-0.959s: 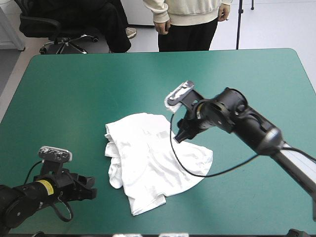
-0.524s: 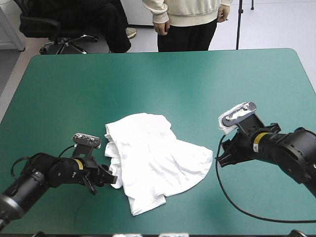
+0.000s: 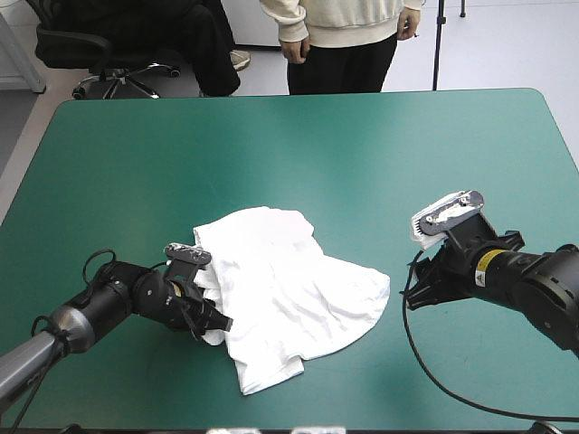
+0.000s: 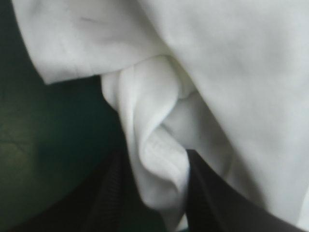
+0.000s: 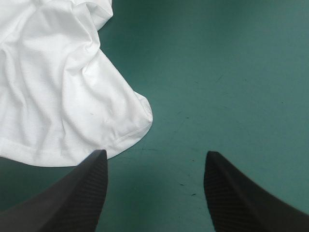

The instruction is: Fold the cloth

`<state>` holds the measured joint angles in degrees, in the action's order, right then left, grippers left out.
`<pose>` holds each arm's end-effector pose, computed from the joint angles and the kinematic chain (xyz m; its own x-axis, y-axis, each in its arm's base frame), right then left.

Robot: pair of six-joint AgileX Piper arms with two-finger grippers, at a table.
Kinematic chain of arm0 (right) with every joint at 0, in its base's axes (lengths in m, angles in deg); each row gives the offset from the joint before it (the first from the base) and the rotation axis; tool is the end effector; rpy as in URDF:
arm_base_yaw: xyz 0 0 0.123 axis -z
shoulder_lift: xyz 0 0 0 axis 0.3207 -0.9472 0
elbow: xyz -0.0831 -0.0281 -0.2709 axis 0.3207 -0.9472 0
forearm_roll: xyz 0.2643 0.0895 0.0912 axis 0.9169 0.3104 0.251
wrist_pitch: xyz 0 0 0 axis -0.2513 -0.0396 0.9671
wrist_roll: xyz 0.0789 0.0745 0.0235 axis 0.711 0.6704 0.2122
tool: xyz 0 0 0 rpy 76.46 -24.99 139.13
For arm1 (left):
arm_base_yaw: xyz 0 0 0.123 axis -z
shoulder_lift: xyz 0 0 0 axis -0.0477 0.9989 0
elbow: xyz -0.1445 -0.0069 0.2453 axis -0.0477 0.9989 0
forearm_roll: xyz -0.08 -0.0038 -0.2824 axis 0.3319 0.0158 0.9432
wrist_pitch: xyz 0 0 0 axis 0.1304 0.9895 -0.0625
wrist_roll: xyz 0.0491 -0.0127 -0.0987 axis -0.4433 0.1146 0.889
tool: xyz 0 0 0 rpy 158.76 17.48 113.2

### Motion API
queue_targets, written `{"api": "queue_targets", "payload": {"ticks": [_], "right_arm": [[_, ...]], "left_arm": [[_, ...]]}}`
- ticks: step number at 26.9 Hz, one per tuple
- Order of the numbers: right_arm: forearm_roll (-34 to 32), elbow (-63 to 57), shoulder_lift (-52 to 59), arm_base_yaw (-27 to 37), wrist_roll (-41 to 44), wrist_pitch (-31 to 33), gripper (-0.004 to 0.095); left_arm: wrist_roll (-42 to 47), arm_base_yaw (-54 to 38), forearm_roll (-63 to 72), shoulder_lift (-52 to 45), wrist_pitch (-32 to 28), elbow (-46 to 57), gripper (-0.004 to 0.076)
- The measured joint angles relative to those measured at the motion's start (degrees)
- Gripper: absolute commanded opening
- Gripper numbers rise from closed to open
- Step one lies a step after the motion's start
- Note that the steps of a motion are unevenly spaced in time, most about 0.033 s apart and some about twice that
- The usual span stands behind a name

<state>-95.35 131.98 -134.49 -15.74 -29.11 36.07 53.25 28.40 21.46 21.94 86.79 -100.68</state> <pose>0.1929 0.1164 0.3725 -0.6188 -0.4065 -0.6722 -0.4872 0.8698 -0.0775 0.2239 -0.1224 0.1668 -0.8853 0.3392 -0.3181 0.3974 0.9071 -0.1388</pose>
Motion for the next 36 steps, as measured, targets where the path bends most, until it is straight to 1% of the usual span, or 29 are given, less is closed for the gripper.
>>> {"api": "queue_targets", "payload": {"ticks": [1, 2, 7, 9, 12, 14, 19, 25, 29, 31, 33, 34, 36], "right_arm": [[0.00, 0.00, 0.00, 0.00, 0.00, 0.00, 0.0553], [-0.04, 0.00, 0.00, 0.00, 0.06, 0.00, 0.0553], [-0.92, -1.92, -0.37, 0.00, 2.43, 0.73, 0.0554], [-3.05, -5.11, -0.89, 0.05, 4.49, -0.05, 0.0554], [-3.15, -8.30, -2.85, 0.82, 5.12, -1.72, 0.0554], [-1.37, -9.52, -5.84, 1.79, 4.39, -3.95, 0.0554], [4.18, -9.70, -13.89, 3.17, 0.80, -11.79, 0.0554], [6.72, -9.70, -24.23, 3.51, -2.10, -15.56, 0.0553], [9.59, -9.70, -28.91, 3.51, -4.76, -18.62, 0.0543], [11.35, -9.70, -30.75, 3.51, -6.07, -19.99, 0.0484], [12.33, -9.70, -31.87, 3.51, -6.86, -20.44, 0.0371], [12.52, -9.70, -32.51, 3.51, -7.16, -20.49, 0.0280], [12.34, -9.70, -32.85, 3.51, -7.70, -20.53, 0.0146]], "left_arm": [[-0.05, 0.00, 0.00, 1.16, -0.99, 0.00, 0.0002], [-0.05, -0.01, -0.19, 2.28, -1.75, -0.18, -0.0013], [-0.91, -0.14, -1.36, 3.49, -1.64, -0.71, -0.0018], [-0.96, -0.14, -1.36, 3.49, -1.58, -0.71, -0.0018], [-1.09, -0.14, -1.36, 3.49, -1.58, -0.77, -0.0018], [-1.09, -0.14, -1.30, 3.51, -1.53, -0.81, -0.0018], [-1.09, -0.14, -1.13, 3.51, -1.53, -0.81, -0.0018], [-1.09, -0.14, -1.06, 3.57, -1.53, -0.81, -0.0018], [-1.09, -0.14, -0.95, 3.57, -1.53, -0.81, -0.0018], [-1.09, -0.14, -0.90, 3.57, -1.53, -0.81, -0.0018], [-1.09, -0.14, -0.90, 3.57, -1.53, -0.81, -0.0018], [-1.15, -0.14, -0.90, 3.57, -1.53, -0.81, -0.0018], [-1.33, -0.14, -0.89, 3.62, -1.53, -0.82, -0.0018]]}}
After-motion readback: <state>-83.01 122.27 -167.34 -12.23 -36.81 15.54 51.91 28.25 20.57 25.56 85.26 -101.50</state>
